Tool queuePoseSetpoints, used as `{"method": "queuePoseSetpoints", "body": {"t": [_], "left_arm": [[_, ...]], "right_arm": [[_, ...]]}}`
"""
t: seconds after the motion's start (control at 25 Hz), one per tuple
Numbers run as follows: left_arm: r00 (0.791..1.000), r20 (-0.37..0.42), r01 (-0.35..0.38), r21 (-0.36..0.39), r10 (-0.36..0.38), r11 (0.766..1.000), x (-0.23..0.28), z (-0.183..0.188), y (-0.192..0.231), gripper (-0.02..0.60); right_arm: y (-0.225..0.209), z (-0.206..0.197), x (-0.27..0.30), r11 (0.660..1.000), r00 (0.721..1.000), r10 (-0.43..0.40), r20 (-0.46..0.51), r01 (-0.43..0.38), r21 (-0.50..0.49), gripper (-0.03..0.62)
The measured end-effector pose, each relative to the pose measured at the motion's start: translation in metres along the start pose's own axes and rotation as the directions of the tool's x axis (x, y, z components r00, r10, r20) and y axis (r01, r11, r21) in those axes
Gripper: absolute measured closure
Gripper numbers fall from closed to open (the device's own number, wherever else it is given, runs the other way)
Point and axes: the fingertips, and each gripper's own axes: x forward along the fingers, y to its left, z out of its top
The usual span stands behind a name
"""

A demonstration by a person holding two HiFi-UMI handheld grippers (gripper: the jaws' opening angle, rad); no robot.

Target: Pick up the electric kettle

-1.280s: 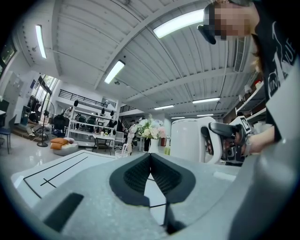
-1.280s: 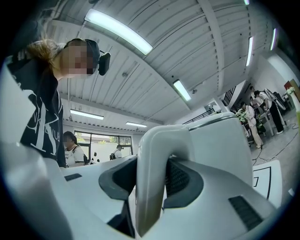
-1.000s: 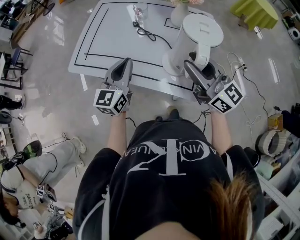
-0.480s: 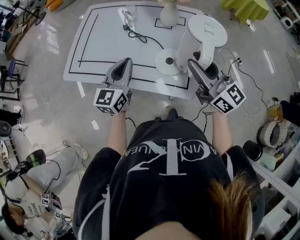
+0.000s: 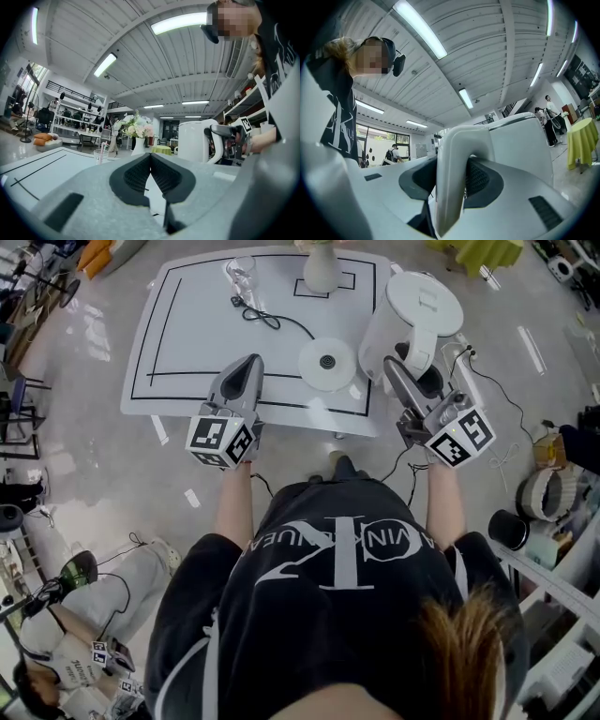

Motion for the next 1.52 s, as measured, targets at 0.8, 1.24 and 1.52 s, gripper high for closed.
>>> {"method": "queuePoseSetpoints", "body": {"t": [0.8, 1.24, 1.52], "left_arm": [[1.000, -0.001, 0.031, -0.005, -0.031, 0.999, 0.014, -0.004, -0.009, 0.571], [0.999, 0.005, 0.043, -0.009, -0.043, 0.999, 0.020, -0.001, -0.007, 0.572], [0.998, 0.001, 0.061, -0.007, -0.061, 0.998, 0.027, -0.004, -0.005, 0.572]], "right_arm": [[-0.018, 0.005, -0.042, 0.992, 0.992, -0.124, 0.004, 0.124, -0.030, 0.454], [-0.024, 0.009, -0.056, 0.980, 0.981, -0.193, 0.017, 0.193, -0.039, 0.454], [-0.029, 0.007, -0.060, 0.972, 0.973, -0.228, 0.026, 0.229, -0.047, 0.454]]}}
